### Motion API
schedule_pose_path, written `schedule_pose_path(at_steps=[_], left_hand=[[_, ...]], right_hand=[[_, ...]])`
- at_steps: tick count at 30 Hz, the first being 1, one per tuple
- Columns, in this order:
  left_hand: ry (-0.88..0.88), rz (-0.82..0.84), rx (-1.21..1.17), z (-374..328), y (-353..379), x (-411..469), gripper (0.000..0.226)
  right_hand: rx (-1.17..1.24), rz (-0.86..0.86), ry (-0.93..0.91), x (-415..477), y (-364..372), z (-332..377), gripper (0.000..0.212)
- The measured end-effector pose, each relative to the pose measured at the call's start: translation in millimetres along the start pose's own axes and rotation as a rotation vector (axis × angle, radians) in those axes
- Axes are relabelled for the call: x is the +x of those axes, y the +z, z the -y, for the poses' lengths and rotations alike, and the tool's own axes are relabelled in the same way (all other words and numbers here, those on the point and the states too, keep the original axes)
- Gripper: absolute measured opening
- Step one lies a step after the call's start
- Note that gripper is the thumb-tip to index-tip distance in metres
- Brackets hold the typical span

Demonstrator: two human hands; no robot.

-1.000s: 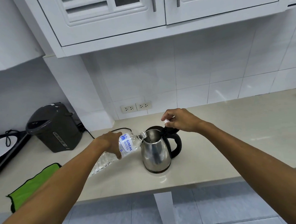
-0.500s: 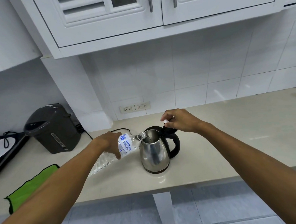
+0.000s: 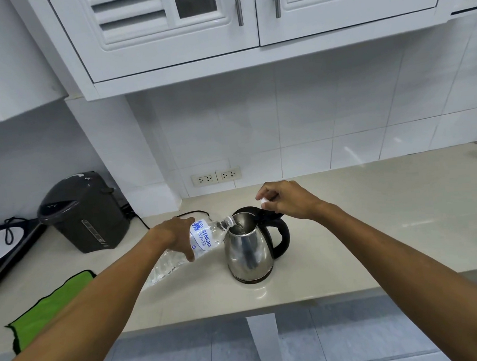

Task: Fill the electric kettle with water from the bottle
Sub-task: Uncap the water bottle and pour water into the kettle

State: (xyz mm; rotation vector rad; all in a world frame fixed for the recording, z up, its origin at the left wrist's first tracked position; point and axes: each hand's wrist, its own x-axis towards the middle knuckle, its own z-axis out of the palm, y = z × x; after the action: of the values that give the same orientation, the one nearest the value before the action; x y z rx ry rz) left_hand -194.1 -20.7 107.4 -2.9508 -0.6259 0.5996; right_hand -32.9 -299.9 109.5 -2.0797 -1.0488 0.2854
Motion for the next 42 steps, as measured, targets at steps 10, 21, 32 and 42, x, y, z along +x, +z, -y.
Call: schedule_pose_path(at_steps=[10,21,32,42], left_hand=[[0.021,-0.033,-0.213,-7,21,1,0.078],[0.069,-0.229,-0.775,-22,59,-16,0.068],[0.138,-0.334,-0.955,-35,85,-41,0.074],[0.172,-0.348,-0.939,-27,93,-47,0.073]], right_hand=[[0.036,-0.036,0.052,1,8,5,0.024],[0.0,-0.046,0.006,16,17,34,0.031],[-0.138,0.081,-0.165,20,20,72,0.026],[-0.241,0.21,-0.217,21,12,90,0.035]])
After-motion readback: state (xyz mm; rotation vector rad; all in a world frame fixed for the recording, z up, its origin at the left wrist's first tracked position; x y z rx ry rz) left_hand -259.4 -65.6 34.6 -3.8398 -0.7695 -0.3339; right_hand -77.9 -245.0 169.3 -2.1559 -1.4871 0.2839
